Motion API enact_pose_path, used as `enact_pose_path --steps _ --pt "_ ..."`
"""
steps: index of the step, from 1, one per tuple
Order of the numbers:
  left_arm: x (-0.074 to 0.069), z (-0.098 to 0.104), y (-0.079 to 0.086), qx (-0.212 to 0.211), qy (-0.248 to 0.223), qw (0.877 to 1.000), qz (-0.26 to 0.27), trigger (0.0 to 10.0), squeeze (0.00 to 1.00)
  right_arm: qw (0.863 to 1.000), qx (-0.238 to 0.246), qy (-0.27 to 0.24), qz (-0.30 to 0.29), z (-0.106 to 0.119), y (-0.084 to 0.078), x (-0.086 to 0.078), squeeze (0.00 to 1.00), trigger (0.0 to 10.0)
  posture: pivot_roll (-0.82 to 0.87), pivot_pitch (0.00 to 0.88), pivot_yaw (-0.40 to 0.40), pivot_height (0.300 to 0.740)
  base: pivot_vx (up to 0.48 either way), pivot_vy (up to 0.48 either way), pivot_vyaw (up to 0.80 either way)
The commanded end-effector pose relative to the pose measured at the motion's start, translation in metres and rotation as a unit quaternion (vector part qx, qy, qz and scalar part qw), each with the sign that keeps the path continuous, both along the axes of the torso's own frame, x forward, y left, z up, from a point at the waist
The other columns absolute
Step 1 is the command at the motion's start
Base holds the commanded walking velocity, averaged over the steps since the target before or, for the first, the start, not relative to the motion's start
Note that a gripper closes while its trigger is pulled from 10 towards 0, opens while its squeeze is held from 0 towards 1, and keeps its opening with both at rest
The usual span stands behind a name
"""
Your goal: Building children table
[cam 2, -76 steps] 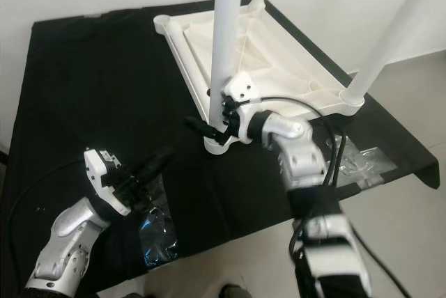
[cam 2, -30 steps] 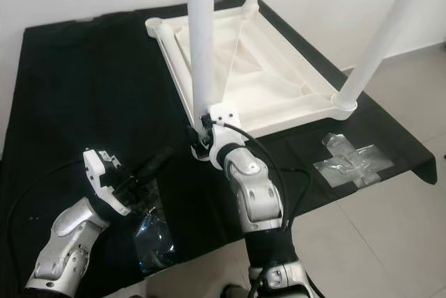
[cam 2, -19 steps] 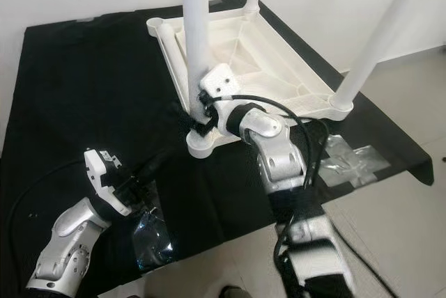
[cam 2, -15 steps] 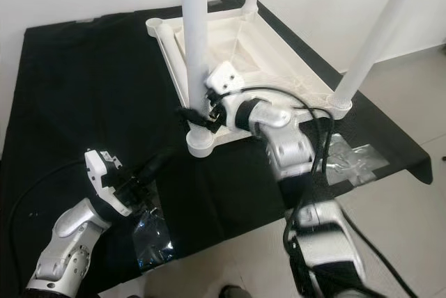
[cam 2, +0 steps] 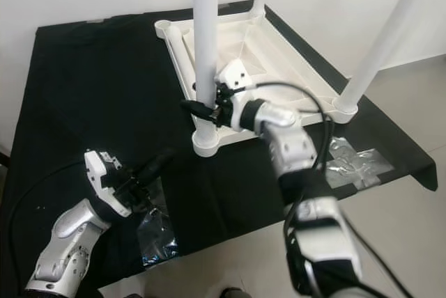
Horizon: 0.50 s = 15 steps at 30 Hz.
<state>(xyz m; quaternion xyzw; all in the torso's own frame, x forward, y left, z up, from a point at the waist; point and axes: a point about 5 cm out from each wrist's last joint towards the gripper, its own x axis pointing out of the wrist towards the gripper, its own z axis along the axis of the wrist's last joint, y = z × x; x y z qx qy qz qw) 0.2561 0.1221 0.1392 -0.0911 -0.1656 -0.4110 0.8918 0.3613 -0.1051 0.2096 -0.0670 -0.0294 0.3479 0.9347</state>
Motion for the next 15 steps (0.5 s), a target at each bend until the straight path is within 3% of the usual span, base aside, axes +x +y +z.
enact_pose_path --steps 1,2,3,4,5,6,7,9,10,15 --pt "-0.003 -0.002 0.001 0.006 0.004 1.0 -0.003 10.0 0.0 0.986 -0.022 0.08 -0.147 -0.042 -0.014 -0.005 0.0 0.0 0.01 0.153 -0.025 0.74 0.0 0.0 0.0" --pt "-0.002 -0.002 0.002 0.006 0.004 1.0 -0.003 10.0 0.0 0.979 -0.004 0.103 -0.176 -0.053 -0.006 -0.016 0.0 0.0 0.01 0.152 -0.021 0.74 0.0 0.0 0.0" --pt "-0.002 -0.002 0.002 0.006 0.004 1.0 -0.003 10.0 0.0 0.979 -0.004 0.103 -0.176 -0.053 -0.006 -0.016 0.0 0.0 0.01 0.152 -0.021 0.74 0.0 0.0 0.0" --pt "-0.001 -0.002 0.003 0.007 0.004 1.0 -0.003 10.0 0.0 0.977 0.023 0.109 -0.184 -0.06 0.005 -0.025 0.0 0.0 -0.01 0.136 -0.006 0.74 0.0 0.0 0.0" --pt "-0.001 -0.003 0.003 0.007 0.006 1.0 -0.004 10.0 0.0 0.979 0.034 0.105 -0.172 -0.062 0.016 -0.03 0.0 8.7 0.0 0.133 -0.001 0.74 0.0 0.0 0.0" --pt "0.0 -0.003 0.003 0.007 0.007 1.0 -0.004 10.0 0.0 0.981 0.039 0.101 -0.161 -0.061 0.024 -0.03 0.0 10.0 0.0 0.134 -0.002 0.74 0.0 0.0 0.0" --pt "0.002 -0.003 0.004 0.008 0.008 1.0 -0.003 10.0 0.0 0.985 0.055 0.092 -0.133 -0.055 0.034 -0.031 0.57 10.0 0.0 0.127 -0.007 0.74 0.0 0.0 0.0" --pt "0.002 -0.003 0.004 0.008 0.009 1.0 -0.002 10.0 0.0 0.988 0.063 0.088 -0.112 -0.051 0.04 -0.031 0.57 10.0 0.0 0.125 -0.008 0.74 0.0 0.0 0.0" --pt "0.004 -0.003 0.005 0.001 0.01 1.0 0.006 10.0 0.0 0.991 0.087 0.081 -0.061 -0.043 0.051 -0.033 1.0 10.0 0.0 0.123 -0.015 0.74 0.0 0.0 0.0" --pt "0.008 -0.001 0.013 -0.024 0.02 0.999 0.039 10.0 0.0 0.991 0.117 0.063 0.014 -0.028 0.064 -0.041 1.0 10.0 0.0 0.119 -0.02 0.74 0.0 0.0 0.0"
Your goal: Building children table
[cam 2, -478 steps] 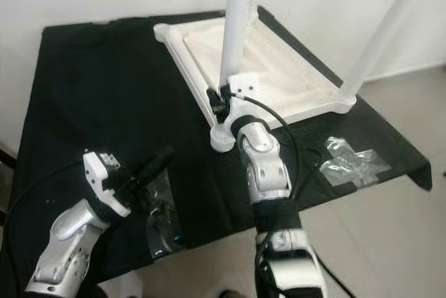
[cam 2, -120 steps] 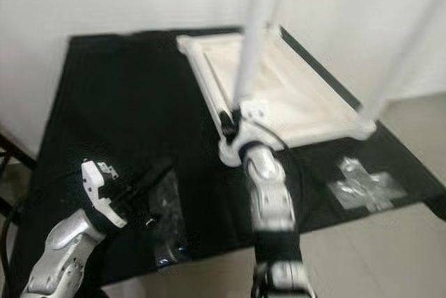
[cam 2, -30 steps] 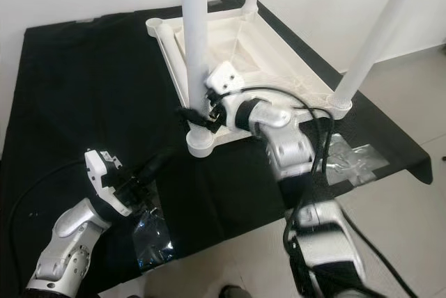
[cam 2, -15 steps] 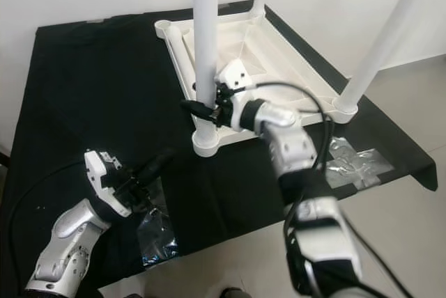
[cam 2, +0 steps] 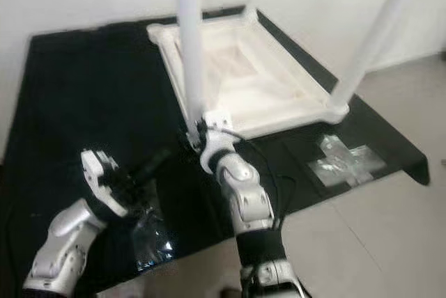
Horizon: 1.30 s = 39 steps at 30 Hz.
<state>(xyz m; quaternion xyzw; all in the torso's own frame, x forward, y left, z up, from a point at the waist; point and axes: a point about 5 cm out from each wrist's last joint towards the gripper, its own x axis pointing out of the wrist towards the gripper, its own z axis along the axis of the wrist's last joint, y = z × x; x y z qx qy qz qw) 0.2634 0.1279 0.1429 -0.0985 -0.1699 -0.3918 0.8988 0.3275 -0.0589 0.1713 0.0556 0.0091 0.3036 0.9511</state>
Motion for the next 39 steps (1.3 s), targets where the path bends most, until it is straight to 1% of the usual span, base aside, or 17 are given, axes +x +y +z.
enact_pose_path --steps 1,2,4,5,7,8,10,12,14,16,18,19,20,21,22,28,39 --pt "0.004 -0.002 0.012 -0.027 0.022 0.999 0.037 10.0 0.0 0.998 0.01 -0.028 0.063 0.01 0.014 -0.011 1.0 10.0 0.0 0.119 -0.019 0.74 0.0 0.0 0.0" --pt "0.004 -0.002 0.012 -0.027 0.022 0.999 0.037 10.0 0.0 0.998 0.01 -0.028 0.063 0.01 0.014 -0.011 1.0 10.0 0.0 0.119 -0.019 0.74 0.0 0.0 0.0" --pt "0.011 0.003 0.024 -0.043 0.03 0.995 0.086 10.0 0.0 0.998 -0.015 -0.035 0.059 0.004 0.001 -0.02 1.0 10.0 -0.01 0.12 -0.016 0.74 0.0 0.0 0.0" --pt "0.011 0.003 0.024 -0.043 0.03 0.995 0.086 10.0 0.0 0.998 -0.015 -0.035 0.059 0.004 0.001 -0.02 1.0 10.0 -0.01 0.12 -0.016 0.74 0.0 0.0 0.0" --pt "0.016 0.008 0.039 -0.061 0.041 0.989 0.132 10.0 0.0 0.998 -0.029 -0.032 0.041 -0.005 -0.015 -0.028 1.0 10.0 -0.02 0.125 -0.013 0.74 0.0 0.0 0.0" --pt "0.016 0.008 0.039 -0.061 0.041 0.989 0.132 10.0 0.0 0.998 -0.029 -0.032 0.041 -0.005 -0.015 -0.028 1.0 10.0 -0.02 0.125 -0.013 0.74 0.0 0.0 0.0" --pt "0.019 0.011 0.048 -0.089 0.066 0.981 0.16 10.0 0.0 0.998 -0.043 -0.031 0.024 -0.013 -0.028 -0.036 1.0 10.0 -0.02 0.128 -0.012 0.74 0.0 0.0 0.0" --pt "0.02 0.008 0.048 -0.1 0.113 0.976 0.157 10.0 0.0 0.998 -0.048 -0.032 0.011 -0.019 -0.04 -0.043 1.0 10.0 -0.02 0.13 -0.009 0.74 0.0 0.0 0.0" --pt "0.014 0.005 0.043 -0.081 0.116 0.978 0.153 10.0 0.0 0.998 -0.048 -0.039 -0.016 -0.02 -0.05 -0.047 1.0 10.0 -0.02 0.132 -0.002 0.74 0.0 0.0 0.0" --pt "0.014 0.005 0.043 -0.081 0.116 0.978 0.153 10.0 0.0 0.998 -0.048 -0.039 -0.016 -0.02 -0.05 -0.047 1.0 10.0 -0.02 0.132 -0.002 0.74 0.0 0.0 0.0" --pt "0.007 0.002 0.036 -0.063 0.115 0.978 0.16 10.0 0.0 0.996 -0.065 -0.052 -0.042 -0.02 -0.06 -0.049 1.0 10.0 -0.03 0.133 0.002 0.74 0.0 0.0 0.0" --pt "0.007 0.002 0.036 -0.063 0.115 0.978 0.16 10.0 0.0 0.996 -0.065 -0.052 -0.042 -0.02 -0.06 -0.049 1.0 10.0 -0.03 0.133 0.002 0.74 0.0 0.0 0.0" --pt "0.004 0.0 0.032 -0.056 0.122 0.977 0.164 10.0 0.0 0.995 -0.067 -0.051 -0.052 -0.021 -0.064 -0.05 0.8 10.0 -0.03 0.134 0.003 0.74 0.0 0.0 0.0" --pt "0.004 0.0 0.032 -0.056 0.122 0.977 0.164 10.0 0.0 0.995 -0.067 -0.051 -0.052 -0.021 -0.064 -0.05 0.8 10.0 -0.03 0.134 0.003 0.74 0.0 0.0 0.0" --pt "-0.002 -0.002 0.026 -0.053 0.131 0.977 0.163 10.0 0.0 0.994 -0.077 -0.052 -0.058 -0.023 -0.068 -0.053 0.0 10.0 -0.03 0.136 0.003 0.74 0.0 0.0 0.0" --pt "-0.021 -0.011 0.023 -0.072 0.177 0.969 0.159 10.0 0.0 0.994 -0.079 -0.054 -0.048 -0.028 -0.066 -0.07 0.0 10.0 -0.04 0.142 0.01 0.74 0.0 -0.228 0.0" --pt "-0.021 -0.01 0.013 -0.037 0.173 0.975 0.137 10.0 0.0 0.994 -0.061 -0.043 -0.08 -0.029 -0.072 -0.062 0.0 10.0 -0.03 0.146 0.003 0.74 0.0 -0.442 0.0"
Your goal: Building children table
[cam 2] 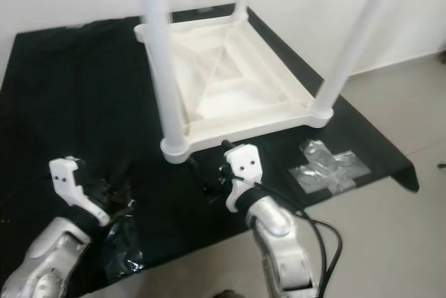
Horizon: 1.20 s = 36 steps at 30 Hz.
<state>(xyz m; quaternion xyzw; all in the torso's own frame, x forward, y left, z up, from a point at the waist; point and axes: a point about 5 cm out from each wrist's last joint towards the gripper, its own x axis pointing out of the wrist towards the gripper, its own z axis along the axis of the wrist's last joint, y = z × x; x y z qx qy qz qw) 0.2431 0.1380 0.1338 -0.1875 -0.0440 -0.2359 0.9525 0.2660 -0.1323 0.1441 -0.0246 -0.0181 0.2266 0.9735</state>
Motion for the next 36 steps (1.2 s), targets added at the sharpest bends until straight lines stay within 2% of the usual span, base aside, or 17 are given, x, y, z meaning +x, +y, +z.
enact_pose_path --steps 1,19,36 --pt "0.0 0.001 0.002 0.02 0.002 1.0 0.0 10.0 0.0 1.0 0.011 0.003 -0.008 -0.001 0.001 0.001 0.0 10.0 -0.03 0.146 0.003 0.74 0.0 -0.424 0.0" --pt "0.018 0.003 0.002 0.049 0.012 0.999 0.002 10.0 0.0 0.998 -0.004 -0.03 -0.051 0.009 -0.001 0.012 0.0 10.0 -0.02 0.142 0.008 0.74 0.0 -0.422 0.0" --pt "0.022 0.0 0.004 0.053 0.019 0.998 0.013 10.0 0.0 0.998 -0.01 -0.023 -0.065 0.004 -0.001 0.016 0.0 10.0 -0.04 0.132 0.001 0.74 0.0 -0.423 0.0"
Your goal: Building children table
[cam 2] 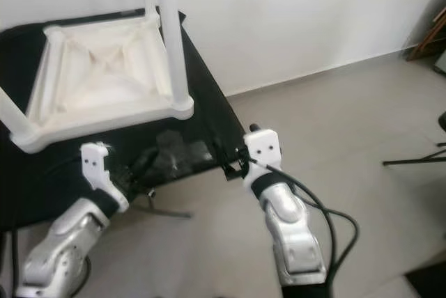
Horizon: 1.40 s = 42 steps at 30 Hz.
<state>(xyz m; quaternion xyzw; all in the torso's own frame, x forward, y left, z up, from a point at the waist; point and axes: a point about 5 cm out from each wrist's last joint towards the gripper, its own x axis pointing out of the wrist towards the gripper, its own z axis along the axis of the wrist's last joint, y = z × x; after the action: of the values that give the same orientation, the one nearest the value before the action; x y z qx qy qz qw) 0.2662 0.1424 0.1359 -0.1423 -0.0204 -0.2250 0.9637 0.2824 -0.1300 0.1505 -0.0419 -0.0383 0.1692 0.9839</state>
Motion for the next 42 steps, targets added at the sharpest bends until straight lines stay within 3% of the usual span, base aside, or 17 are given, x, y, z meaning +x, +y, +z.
enact_pose_path --steps 1,31,42 --pt "-0.001 -0.003 0.0 0.002 0.005 1.0 0.003 10.0 0.0 1.0 0.004 0.004 -0.011 -0.003 -0.004 0.0 0.0 10.0 -0.04 0.132 0.001 0.74 0.0 -0.424 0.0" --pt "0.003 -0.005 0.002 -0.001 0.008 1.0 0.007 10.0 0.0 0.999 0.024 0.02 -0.027 -0.007 -0.009 0.004 0.0 10.0 -0.05 0.126 0.004 0.74 0.0 -0.422 0.0" --pt "0.011 -0.006 0.009 -0.002 0.03 0.999 0.045 10.0 0.0 0.999 0.03 0.024 -0.028 -0.006 -0.009 0.006 0.0 10.0 -0.06 0.135 0.006 0.74 0.024 0.0 0.0"
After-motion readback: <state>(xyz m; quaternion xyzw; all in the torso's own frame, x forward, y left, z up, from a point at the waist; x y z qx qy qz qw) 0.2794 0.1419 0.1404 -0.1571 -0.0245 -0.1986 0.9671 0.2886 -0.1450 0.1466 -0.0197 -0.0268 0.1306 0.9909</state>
